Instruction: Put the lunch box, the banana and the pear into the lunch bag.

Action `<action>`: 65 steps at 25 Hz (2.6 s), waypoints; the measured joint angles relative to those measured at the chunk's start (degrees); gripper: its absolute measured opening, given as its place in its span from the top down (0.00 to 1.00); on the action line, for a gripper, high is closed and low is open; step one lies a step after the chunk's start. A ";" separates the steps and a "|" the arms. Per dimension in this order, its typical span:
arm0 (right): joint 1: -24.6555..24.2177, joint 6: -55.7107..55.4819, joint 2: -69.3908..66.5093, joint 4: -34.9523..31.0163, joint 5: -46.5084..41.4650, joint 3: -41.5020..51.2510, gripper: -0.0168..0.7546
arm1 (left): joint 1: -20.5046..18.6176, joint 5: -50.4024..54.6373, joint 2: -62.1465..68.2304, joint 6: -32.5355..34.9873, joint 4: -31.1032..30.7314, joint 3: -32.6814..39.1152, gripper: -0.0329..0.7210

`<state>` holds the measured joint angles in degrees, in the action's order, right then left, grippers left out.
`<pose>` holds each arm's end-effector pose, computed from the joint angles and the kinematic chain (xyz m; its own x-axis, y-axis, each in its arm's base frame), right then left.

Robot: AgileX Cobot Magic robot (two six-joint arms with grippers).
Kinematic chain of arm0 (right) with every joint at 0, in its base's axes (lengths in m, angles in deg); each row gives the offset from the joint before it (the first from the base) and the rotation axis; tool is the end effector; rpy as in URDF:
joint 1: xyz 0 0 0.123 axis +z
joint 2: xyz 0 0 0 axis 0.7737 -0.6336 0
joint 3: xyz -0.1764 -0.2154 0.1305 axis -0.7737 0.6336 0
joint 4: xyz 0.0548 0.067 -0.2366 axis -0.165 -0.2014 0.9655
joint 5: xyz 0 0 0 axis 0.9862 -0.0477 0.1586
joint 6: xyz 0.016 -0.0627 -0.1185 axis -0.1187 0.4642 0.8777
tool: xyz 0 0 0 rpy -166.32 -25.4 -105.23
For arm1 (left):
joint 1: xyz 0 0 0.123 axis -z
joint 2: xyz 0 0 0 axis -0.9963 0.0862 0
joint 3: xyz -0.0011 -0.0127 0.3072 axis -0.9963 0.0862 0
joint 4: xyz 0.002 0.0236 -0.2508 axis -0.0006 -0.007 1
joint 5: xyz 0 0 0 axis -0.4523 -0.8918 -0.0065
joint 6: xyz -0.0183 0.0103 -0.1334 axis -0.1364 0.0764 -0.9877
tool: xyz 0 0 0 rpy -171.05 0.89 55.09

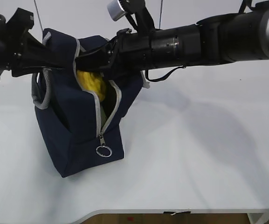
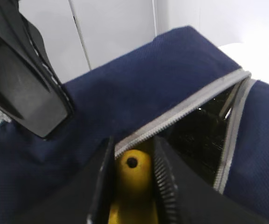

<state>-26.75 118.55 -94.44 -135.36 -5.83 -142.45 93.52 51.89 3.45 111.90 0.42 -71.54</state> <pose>0.3968 0.2800 0.2651 -0.1332 -0.1990 -0.9709 -0.9346 0.3513 0.0562 0.3104 -0.1330 0.2912 -0.8566 -0.2820 -0.4322 0.1676 0.6401 -0.7498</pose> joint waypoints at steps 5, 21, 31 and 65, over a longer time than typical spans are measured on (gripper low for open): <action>0.00 0.00 -0.11 0.08 -0.11 -0.05 0.65 | 0.00 0.00 0.00 0.00 0.10 0.00 0.95; 0.00 -11.74 1.60 -0.16 0.50 -0.18 0.38 | 0.00 0.00 0.00 0.00 0.09 0.00 0.95; 0.00 -23.33 8.09 2.80 6.81 -0.18 0.38 | 0.00 -1.35 0.00 0.00 -2.79 0.00 0.95; -5.86 -93.67 -8.60 62.07 -25.65 -44.40 0.38 | 0.00 -1.57 0.00 0.00 -3.35 0.00 0.95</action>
<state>-32.61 24.88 -103.04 -73.29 -31.48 -186.85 93.52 50.32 3.45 111.90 -2.93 -71.54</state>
